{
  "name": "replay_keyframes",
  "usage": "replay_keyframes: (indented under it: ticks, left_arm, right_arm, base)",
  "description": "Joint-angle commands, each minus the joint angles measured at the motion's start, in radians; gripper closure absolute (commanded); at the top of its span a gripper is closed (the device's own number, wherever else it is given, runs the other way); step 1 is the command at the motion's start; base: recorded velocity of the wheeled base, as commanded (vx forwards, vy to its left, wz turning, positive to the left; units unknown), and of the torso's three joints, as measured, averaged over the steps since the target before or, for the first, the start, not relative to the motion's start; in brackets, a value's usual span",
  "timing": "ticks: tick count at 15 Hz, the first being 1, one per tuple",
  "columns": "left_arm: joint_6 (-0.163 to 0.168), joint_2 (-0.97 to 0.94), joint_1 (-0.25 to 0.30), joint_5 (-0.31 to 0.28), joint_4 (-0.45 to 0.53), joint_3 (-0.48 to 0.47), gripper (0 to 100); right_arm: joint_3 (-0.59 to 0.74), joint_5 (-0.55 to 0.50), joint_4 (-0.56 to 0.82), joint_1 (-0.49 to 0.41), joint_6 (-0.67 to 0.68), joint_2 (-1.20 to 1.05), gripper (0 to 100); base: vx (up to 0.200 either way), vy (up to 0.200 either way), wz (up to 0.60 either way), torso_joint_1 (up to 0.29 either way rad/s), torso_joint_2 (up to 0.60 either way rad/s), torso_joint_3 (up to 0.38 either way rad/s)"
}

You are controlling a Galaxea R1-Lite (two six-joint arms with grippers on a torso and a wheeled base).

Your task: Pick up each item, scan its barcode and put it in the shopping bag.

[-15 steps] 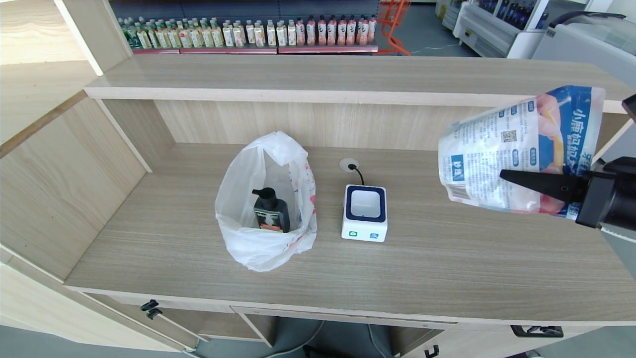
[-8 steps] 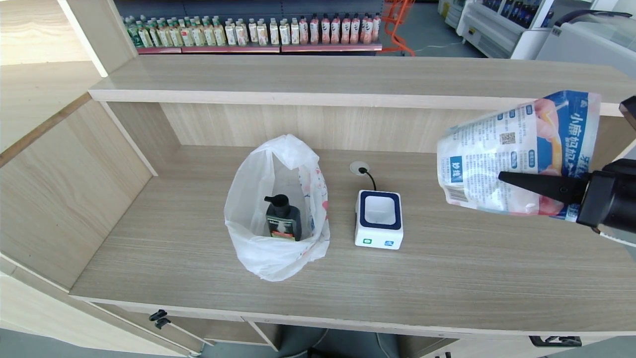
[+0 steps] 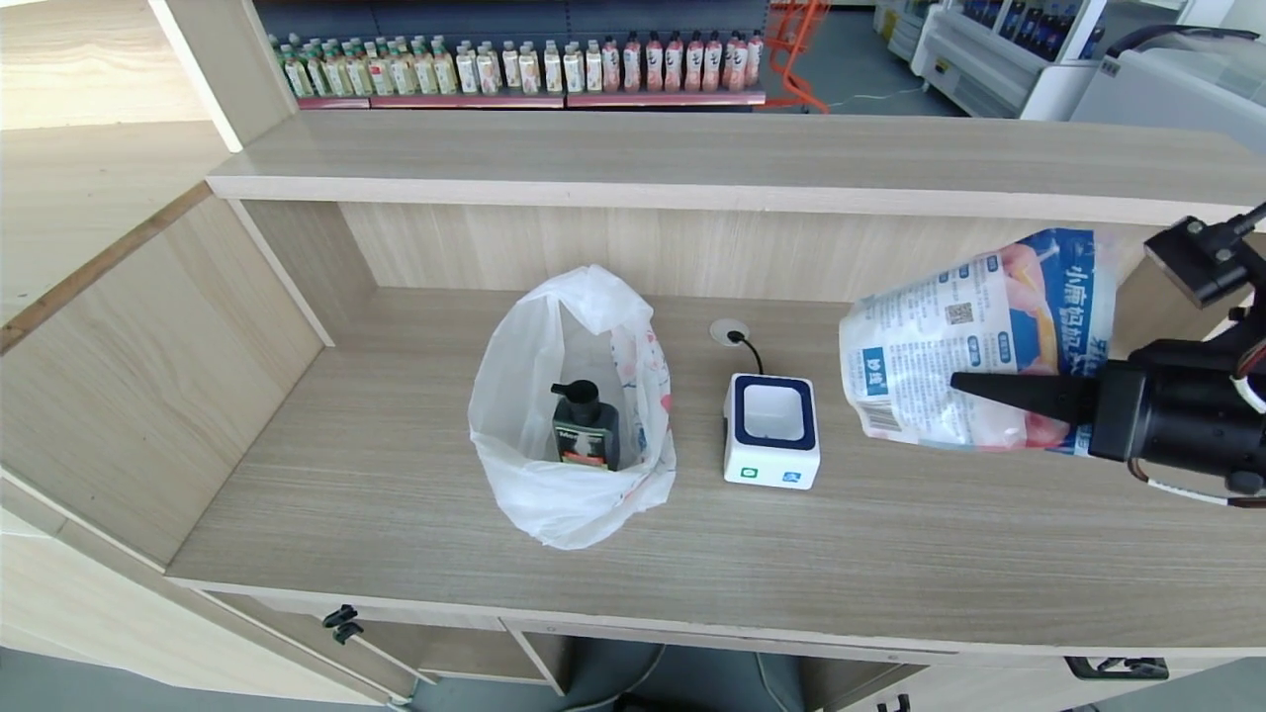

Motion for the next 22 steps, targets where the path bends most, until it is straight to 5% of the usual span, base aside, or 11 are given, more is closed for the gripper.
replay_keyframes:
  ticks: [1,8,14,22]
  left_arm:
    - [0.0,0.0,0.0,0.0,0.0,0.0,0]
    - [0.0,0.0,0.0,0.0,0.0,0.0,0]
    - [0.0,0.002,0.0,0.0,0.0,0.0,0]
    - [0.0,0.0,0.0,0.0,0.0,0.0,0]
  right_arm:
    - [-0.116,-0.005,-0.004,0.048,-0.001,0.166,100]
    - [-0.38,-0.091,-0.005,0.199,-0.008,0.438,100]
    - [-0.399,-0.096,-0.077,0.315,-0.133,0.545,100]
    - [-0.557,-0.1,-0.148,0.337,-0.188,0.714,100]
  base:
    - [0.0,0.0,0.0,0.0,0.0,0.0]
    - [0.0,0.0,0.0,0.0,0.0,0.0]
    - [0.0,0.0,0.0,0.0,0.0,0.0]
    - [0.0,0.0,0.0,0.0,0.0,0.0]
